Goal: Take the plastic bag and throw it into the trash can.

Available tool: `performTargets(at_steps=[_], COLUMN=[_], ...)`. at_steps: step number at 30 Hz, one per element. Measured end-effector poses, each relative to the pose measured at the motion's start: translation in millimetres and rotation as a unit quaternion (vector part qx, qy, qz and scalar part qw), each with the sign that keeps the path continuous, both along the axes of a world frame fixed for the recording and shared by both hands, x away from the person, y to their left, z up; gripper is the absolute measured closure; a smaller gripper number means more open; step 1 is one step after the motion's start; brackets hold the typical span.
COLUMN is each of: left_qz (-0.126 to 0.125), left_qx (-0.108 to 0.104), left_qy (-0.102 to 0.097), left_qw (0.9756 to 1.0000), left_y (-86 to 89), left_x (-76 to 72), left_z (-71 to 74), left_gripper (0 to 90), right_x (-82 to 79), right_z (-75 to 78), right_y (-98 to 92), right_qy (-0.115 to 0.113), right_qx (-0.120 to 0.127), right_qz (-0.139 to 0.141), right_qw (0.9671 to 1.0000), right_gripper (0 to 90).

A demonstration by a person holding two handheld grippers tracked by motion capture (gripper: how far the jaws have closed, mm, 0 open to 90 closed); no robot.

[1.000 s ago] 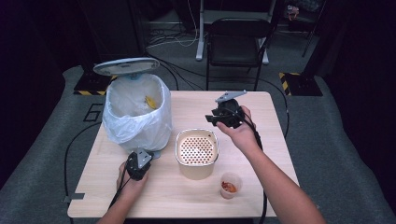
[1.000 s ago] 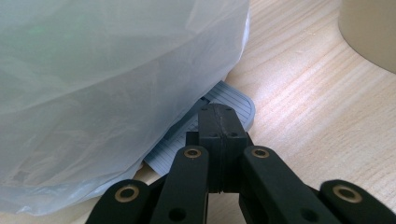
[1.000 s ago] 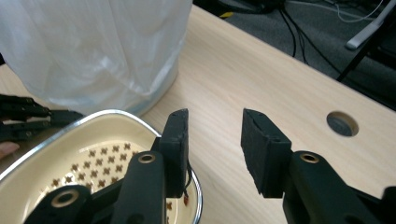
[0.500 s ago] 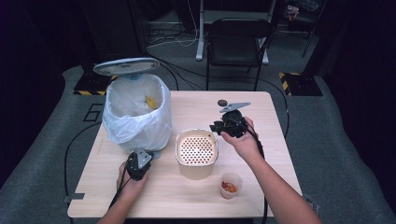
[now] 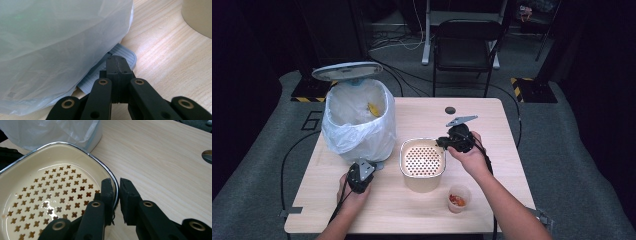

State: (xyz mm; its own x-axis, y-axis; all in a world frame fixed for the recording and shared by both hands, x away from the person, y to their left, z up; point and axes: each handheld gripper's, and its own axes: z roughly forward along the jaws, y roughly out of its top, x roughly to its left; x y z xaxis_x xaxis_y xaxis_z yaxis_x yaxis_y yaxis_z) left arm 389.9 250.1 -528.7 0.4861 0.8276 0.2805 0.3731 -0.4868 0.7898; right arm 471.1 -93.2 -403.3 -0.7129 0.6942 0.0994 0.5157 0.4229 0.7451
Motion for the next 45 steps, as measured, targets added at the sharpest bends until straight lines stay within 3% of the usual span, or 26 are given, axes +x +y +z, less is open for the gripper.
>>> performTargets(at_steps=[6,13,22,29,32,36,45], left_qz=[-0.001,0.0,0.0,0.0,0.0,0.0,0.0], left_qx=[0.004,0.0,0.0,0.0,0.0,-0.001,-0.002], left_qy=[0.001,0.0,0.0,0.0,0.0,0.0,0.001], left_qw=[1.0,1.0,1.0,1.0,1.0,1.0,1.0], left_y=[0.3,0.2,0.2,0.3,0.2,0.2,0.4], left_x=[-0.1,0.2,0.1,0.1,0.1,0.2,0.1], left_z=[0.2,0.1,0.1,0.1,0.1,0.0,0.2], left_gripper=[90.0,90.0,90.0,90.0,90.0,90.0,90.0], right_x=[0.0,-4.1,-15.8,-23.1,-24.6,-30.6,-52.5], right_z=[-2.5,-2.3,-3.0,-3.2,1.2,14.9,18.2], right_y=[-1.2,-2.8,-2.2,-3.7,-6.8,-16.5,-35.4], right_qy=[0.009,0.007,0.01,0.006,0.013,-0.002,-0.025], right_qx=[0.011,0.007,0.011,0.014,0.032,0.05,0.023], right_qz=[-0.004,-0.007,0.014,0.014,0.014,0.014,0.004], right_qw=[0.9999,0.9999,0.9998,0.9998,0.9993,0.9986,0.9994], right_gripper=[81.6,81.1,81.4,80.3,73.2,68.9,52.7])
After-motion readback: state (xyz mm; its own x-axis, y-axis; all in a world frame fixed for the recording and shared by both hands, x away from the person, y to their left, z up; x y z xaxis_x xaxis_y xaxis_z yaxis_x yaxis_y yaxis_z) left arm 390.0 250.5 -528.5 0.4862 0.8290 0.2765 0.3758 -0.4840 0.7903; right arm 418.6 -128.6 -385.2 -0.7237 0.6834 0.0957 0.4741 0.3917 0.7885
